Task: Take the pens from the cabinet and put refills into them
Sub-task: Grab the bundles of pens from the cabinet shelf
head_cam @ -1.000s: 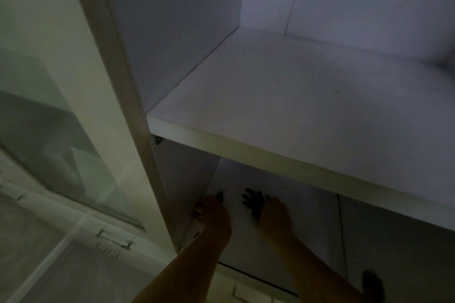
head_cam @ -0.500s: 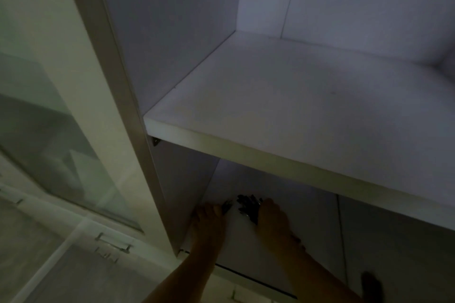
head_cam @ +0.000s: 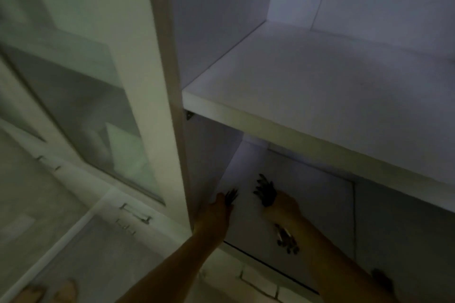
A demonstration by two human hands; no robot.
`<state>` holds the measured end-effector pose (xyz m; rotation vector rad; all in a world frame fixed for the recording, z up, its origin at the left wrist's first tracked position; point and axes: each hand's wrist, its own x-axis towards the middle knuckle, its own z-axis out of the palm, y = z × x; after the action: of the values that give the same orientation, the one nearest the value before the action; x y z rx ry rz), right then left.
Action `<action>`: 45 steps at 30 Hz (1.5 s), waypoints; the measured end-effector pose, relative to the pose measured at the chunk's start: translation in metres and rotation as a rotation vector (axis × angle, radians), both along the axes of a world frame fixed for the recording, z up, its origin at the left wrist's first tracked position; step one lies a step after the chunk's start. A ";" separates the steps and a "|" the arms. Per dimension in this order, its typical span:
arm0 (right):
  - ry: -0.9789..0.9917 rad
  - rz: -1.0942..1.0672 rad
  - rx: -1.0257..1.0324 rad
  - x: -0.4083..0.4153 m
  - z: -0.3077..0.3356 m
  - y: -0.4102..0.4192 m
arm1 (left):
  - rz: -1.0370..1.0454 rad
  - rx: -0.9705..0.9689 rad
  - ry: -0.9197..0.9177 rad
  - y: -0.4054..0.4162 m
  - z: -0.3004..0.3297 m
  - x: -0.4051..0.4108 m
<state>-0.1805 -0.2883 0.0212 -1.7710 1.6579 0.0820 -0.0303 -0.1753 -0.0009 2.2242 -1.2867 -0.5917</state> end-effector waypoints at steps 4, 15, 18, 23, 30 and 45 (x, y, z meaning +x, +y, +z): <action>-0.371 -0.294 0.302 0.001 0.000 0.005 | 0.031 -0.039 0.152 0.029 -0.004 0.001; -0.415 -0.218 0.305 0.019 0.028 0.108 | 0.228 -0.065 0.602 0.146 -0.014 0.027; -0.412 -0.155 0.304 0.028 0.022 0.160 | 0.353 -0.091 0.663 0.203 -0.023 0.043; -0.403 -0.029 0.343 0.074 0.007 0.265 | 0.602 -0.138 0.715 0.333 -0.029 0.076; -0.297 0.357 0.393 0.176 -0.013 0.434 | 1.035 -0.246 0.734 0.561 -0.031 0.108; 0.037 1.248 0.436 0.315 -0.037 0.802 | 2.014 -0.657 0.681 0.936 -0.072 0.036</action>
<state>0.1344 0.5141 -0.0158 -2.1377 0.2771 0.9397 0.0062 0.7610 -0.0734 1.4160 1.0633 0.0168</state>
